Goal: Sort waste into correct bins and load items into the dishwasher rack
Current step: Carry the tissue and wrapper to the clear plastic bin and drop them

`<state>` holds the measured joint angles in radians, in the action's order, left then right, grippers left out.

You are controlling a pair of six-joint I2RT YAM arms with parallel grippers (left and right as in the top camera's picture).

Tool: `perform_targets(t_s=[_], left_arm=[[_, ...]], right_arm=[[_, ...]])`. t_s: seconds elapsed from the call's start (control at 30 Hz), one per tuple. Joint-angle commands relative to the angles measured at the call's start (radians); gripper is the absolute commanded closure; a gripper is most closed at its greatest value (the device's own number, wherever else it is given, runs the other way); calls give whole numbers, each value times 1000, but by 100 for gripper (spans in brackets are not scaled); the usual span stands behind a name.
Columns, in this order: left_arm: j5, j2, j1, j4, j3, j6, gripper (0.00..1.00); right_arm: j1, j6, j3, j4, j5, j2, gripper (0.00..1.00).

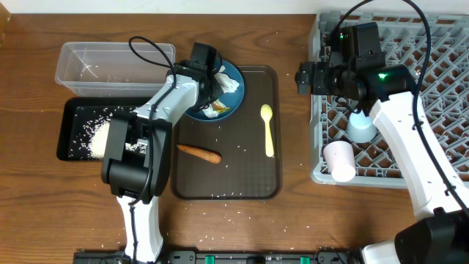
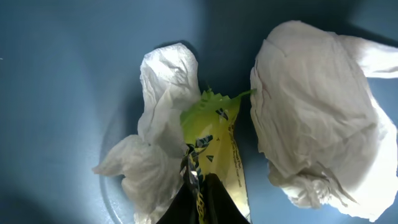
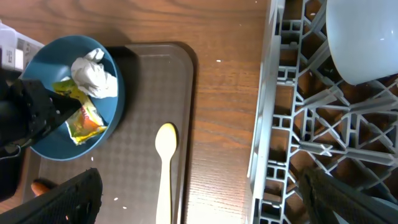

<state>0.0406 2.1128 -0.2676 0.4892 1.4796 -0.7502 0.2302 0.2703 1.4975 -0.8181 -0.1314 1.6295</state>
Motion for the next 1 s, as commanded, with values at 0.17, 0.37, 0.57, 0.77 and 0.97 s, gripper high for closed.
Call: perform_targets(t_s=[0.17, 0.37, 0.57, 0.77, 0.97], left_arm=[[113, -192, -1, 29, 19, 92, 94], [102, -353, 31, 48, 19, 130, 94], [-24, -410, 129, 39, 19, 129, 94], [-132, -366, 235, -30, 19, 128, 94], [-218, -268, 288, -160, 19, 124, 90]], right_arm=[[-6, 6, 3, -5, -8, 12, 1], [-6, 6, 3, -5, -8, 12, 1], [-4, 6, 3, -5, -8, 12, 1], [6, 5, 3, 0, -7, 12, 1], [7, 5, 3, -2, -7, 12, 1]])
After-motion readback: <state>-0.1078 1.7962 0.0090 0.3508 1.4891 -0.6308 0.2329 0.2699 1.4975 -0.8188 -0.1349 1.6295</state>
